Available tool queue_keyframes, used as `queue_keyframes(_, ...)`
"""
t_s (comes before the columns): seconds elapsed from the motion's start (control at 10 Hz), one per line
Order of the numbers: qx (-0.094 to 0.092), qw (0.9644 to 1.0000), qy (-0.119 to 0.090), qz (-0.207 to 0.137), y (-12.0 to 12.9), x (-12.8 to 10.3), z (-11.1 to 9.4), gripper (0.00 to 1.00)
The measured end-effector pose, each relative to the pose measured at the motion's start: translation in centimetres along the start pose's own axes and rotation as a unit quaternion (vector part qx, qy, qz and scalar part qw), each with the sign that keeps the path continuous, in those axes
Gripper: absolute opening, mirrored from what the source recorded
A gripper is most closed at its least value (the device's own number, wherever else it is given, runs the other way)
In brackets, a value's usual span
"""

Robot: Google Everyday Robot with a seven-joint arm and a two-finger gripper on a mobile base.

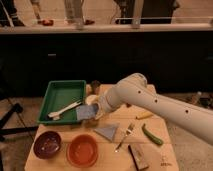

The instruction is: Wipe red bowl with sponge

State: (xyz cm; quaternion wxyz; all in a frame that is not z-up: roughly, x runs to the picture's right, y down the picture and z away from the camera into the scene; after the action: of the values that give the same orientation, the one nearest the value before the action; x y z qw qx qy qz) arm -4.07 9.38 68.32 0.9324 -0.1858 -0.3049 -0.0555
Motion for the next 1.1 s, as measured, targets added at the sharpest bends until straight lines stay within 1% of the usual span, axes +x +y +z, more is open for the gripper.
queue_keyframes(0.5,0.000,1.0000,0.001,0.000,-0.1,0.1,0.0,0.00)
queue_keyframes(0.6,-0.004,1.0000,0.005,-0.002,0.0,0.2,0.1,0.00)
queue_keyframes(0.8,-0.039,0.9988,0.017,-0.025,1.0,-0.7,1.8,0.00)
queue_keyframes(0.9,-0.056,0.9975,0.027,-0.034,2.4,-0.8,2.5,0.00)
queue_keyframes(1.1,-0.078,0.9947,0.047,-0.048,4.7,-1.1,3.1,0.00)
